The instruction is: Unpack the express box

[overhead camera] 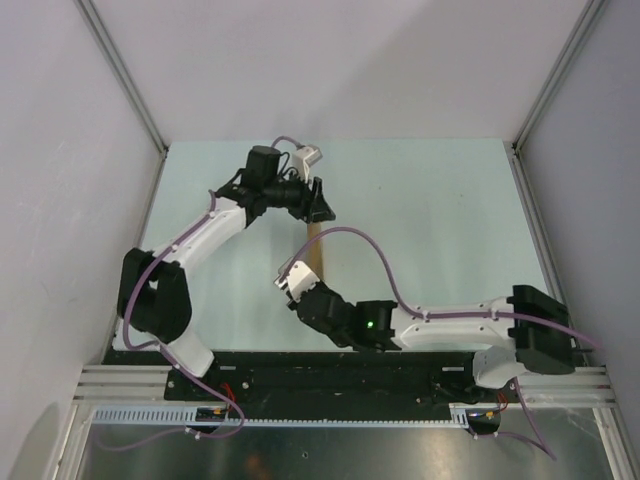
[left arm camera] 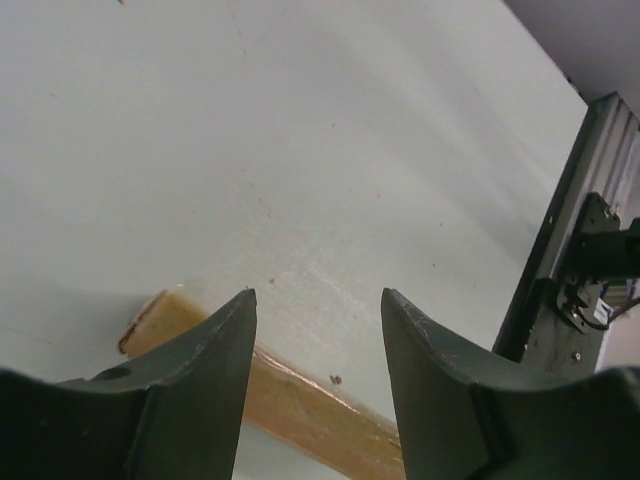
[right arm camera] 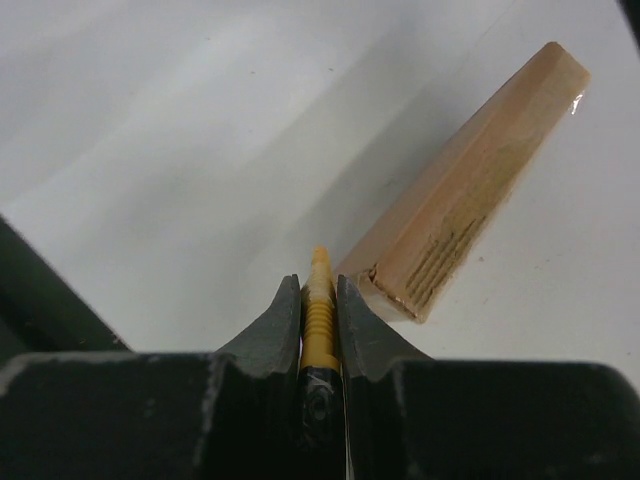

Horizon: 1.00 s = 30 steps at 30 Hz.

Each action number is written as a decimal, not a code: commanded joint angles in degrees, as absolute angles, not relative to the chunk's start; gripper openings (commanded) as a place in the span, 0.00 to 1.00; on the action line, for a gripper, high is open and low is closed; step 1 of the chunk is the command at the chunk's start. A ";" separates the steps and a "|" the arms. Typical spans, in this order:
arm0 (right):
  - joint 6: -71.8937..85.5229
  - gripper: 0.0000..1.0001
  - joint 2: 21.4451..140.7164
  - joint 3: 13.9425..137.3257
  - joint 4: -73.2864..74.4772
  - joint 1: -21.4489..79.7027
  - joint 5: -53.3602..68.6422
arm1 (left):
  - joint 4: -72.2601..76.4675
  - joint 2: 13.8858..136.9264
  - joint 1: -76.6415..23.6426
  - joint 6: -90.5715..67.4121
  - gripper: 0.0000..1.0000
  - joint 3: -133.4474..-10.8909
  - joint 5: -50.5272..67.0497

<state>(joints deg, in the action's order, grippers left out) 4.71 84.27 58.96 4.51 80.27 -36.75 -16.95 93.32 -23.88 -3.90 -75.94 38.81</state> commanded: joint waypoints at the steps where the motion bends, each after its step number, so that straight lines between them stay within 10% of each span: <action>1: -1.65 0.00 88.59 60.56 -4.04 80.51 -45.08 | -16.78 95.01 -26.71 0.43 0.56 -77.09 37.06; 30: 10.10 0.00 89.22 54.32 4.48 77.00 -49.66 | -22.76 101.78 -32.43 8.79 0.38 -79.01 19.86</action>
